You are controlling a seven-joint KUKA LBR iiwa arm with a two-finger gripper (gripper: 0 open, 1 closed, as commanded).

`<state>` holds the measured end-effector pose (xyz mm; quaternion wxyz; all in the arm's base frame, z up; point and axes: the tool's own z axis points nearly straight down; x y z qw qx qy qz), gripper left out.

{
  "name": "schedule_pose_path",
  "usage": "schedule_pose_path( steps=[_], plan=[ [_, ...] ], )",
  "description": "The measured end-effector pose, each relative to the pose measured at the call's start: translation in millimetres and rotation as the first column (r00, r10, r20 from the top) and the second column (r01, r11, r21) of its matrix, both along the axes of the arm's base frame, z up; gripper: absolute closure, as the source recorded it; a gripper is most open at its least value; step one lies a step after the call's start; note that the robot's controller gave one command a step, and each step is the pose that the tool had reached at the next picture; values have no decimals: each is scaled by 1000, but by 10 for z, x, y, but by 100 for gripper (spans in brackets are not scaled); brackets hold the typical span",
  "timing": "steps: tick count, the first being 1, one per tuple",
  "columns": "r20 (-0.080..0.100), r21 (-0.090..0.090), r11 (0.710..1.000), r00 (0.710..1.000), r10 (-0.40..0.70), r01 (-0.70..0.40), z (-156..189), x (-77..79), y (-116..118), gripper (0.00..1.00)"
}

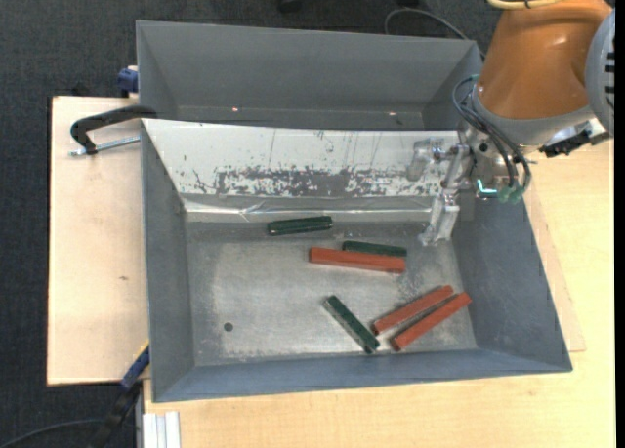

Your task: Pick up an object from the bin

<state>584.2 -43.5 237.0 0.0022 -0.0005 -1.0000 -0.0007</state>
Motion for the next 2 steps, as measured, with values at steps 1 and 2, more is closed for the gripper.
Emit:
schedule_pose_path(
  steps=[1, 2],
  plan=[
    [-2, 1, 991, 991, -130, 130, -1709, 14, 405, 0],
    [12, 1, 985, 985, -174, 174, -1341, -15, 429, 0]
  ],
)
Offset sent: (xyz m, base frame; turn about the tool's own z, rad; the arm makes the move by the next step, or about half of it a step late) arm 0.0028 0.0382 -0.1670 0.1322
